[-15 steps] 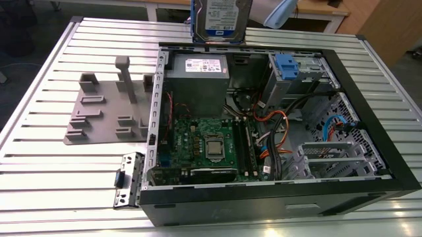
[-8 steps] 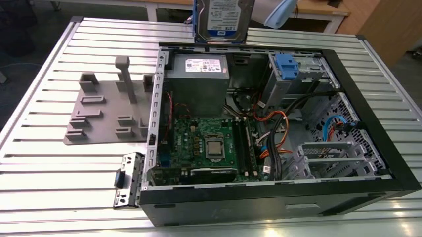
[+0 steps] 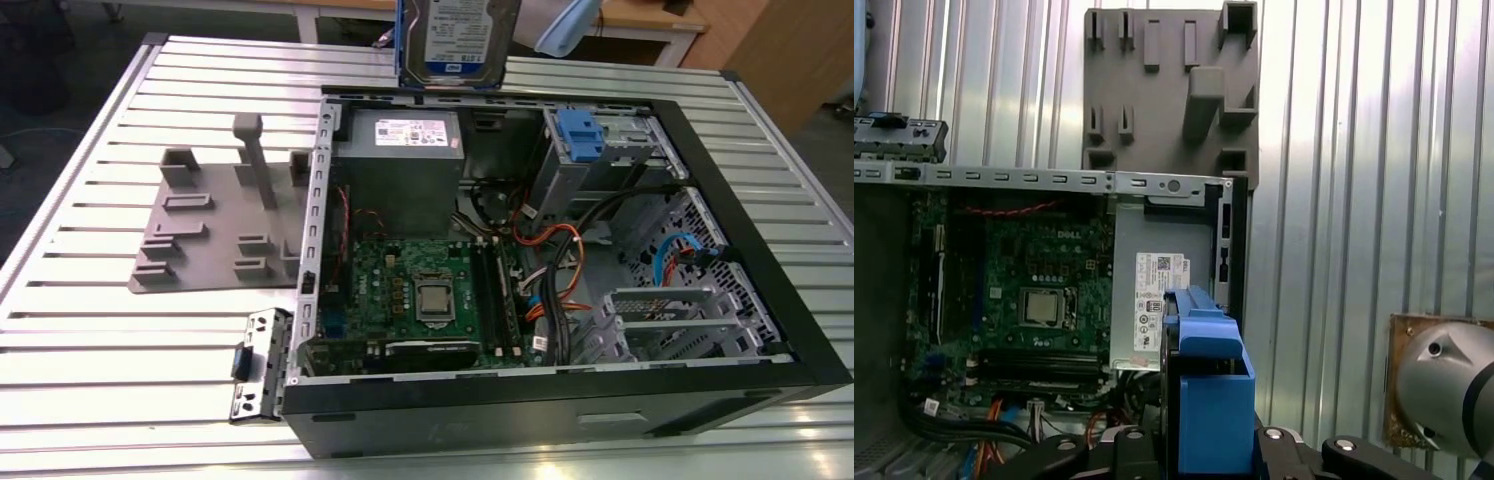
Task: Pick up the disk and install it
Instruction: 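Pick up the disk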
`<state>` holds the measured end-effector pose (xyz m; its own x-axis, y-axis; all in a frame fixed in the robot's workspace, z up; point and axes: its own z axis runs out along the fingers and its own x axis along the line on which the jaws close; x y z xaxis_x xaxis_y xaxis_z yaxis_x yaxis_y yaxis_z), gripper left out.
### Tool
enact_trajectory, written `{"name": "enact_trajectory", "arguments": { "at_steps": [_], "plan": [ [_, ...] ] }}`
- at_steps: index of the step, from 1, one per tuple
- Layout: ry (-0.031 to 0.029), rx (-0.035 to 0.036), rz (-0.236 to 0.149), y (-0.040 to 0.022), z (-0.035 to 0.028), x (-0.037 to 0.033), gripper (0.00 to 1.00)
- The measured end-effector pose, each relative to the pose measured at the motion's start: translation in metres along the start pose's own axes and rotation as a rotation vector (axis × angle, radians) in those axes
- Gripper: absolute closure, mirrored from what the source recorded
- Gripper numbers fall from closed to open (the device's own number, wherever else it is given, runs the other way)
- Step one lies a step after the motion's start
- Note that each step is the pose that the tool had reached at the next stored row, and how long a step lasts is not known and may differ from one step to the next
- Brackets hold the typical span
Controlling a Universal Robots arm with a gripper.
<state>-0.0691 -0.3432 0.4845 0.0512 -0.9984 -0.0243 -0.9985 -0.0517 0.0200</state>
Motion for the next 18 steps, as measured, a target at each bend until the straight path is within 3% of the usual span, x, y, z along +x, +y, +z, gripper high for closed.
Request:
{"name": "enact_trajectory", "arguments": {
  "at_steps": [18],
  "plan": [
    [0.0003,0.0000,0.000,-0.0124,0.0005,0.0014,0.64]
  ]
}}
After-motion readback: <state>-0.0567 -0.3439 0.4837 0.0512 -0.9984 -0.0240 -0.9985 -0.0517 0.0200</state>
